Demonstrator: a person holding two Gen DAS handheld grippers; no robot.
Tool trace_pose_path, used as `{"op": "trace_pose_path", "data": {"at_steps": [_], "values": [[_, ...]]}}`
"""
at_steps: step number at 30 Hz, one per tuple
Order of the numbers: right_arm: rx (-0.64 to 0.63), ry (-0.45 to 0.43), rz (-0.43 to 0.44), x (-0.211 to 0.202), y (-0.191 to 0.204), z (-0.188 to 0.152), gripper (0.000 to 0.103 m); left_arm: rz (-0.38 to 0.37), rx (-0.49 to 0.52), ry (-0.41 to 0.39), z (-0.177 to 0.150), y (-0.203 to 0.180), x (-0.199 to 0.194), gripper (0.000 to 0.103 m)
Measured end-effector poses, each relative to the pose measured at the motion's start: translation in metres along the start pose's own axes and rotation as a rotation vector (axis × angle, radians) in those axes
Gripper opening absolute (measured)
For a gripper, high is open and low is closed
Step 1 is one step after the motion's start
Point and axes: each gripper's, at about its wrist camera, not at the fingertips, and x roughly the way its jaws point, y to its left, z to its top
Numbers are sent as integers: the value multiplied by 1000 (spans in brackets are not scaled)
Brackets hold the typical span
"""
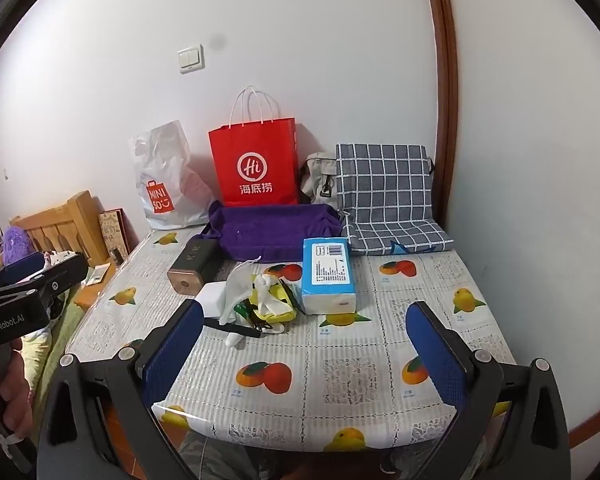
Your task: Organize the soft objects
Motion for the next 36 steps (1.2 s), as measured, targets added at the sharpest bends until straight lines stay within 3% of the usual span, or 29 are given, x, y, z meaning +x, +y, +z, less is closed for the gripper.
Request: {"op": "trace_pose_path", "data": {"at_steps": [36], "values": [[8, -13, 3, -7, -1, 0, 100, 7, 11, -3, 2, -3, -1, 103]]}}
